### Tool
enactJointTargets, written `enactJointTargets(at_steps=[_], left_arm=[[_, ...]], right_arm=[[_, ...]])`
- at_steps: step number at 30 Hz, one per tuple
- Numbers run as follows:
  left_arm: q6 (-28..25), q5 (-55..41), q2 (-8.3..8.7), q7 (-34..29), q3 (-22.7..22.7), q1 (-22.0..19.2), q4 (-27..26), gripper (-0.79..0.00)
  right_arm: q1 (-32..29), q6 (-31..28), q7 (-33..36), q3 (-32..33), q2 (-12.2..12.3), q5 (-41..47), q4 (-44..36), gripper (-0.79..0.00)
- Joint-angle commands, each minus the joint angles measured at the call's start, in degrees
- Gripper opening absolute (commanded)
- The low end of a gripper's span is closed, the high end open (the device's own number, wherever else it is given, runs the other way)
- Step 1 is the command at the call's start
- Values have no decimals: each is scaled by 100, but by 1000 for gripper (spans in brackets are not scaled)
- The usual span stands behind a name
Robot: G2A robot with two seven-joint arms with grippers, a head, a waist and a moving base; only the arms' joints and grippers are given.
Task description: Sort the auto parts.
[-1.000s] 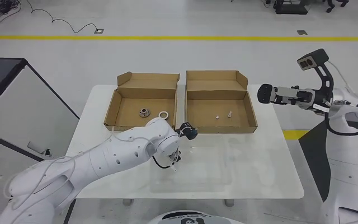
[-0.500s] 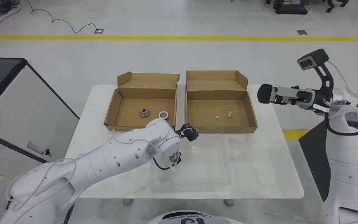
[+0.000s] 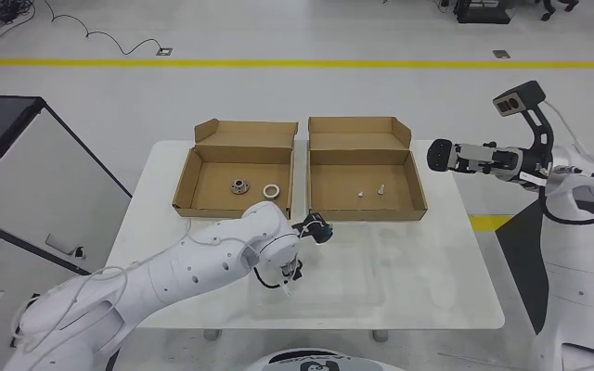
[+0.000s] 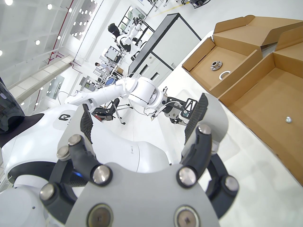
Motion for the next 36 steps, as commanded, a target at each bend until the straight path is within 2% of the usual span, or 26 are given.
enactJointTargets(at_steps=[1,6,14,29,36], left_arm=[[-38,-7,8,-22,-37,29,-30,-326],[-70,-19,70,87,-258,120,-160,-369],[180,458,120,35,-390,238,-241,-394],[174,843,-103,-94,-256,243,78,-397],[-92,620,-196,-256,-257,248,133,-345]], right_arm=[[0,0,0,0,0,0,0,0],[0,0,0,0,0,0,0,0],[0,0,0,0,0,0,0,0],[0,0,0,0,0,0,0,0],[0,0,0,0,0,0,0,0]])
